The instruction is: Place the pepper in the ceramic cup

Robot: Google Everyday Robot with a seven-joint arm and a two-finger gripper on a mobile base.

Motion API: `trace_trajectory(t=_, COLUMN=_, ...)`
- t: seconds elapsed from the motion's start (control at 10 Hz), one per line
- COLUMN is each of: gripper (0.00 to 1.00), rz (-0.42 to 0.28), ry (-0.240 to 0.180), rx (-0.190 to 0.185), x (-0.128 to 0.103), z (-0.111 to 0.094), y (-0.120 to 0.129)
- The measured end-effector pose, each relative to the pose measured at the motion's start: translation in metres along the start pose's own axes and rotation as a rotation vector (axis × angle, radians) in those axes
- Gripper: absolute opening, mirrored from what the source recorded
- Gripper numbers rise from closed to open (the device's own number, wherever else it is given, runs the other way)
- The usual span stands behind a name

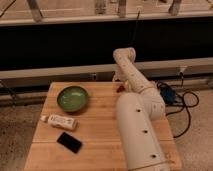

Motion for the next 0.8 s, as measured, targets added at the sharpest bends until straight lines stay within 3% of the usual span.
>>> trace_trajectory(t=0.4, gripper=0.77, rz=-0.012, ry=-0.005, rx=-0.021, x=0.001, z=0.015, y=-0.001)
trace_trajectory(t=0.8, gripper=0.37, rz=-0.023, ry=-0.007, rx=-0.030, x=0.002, z=0.019, y=0.000)
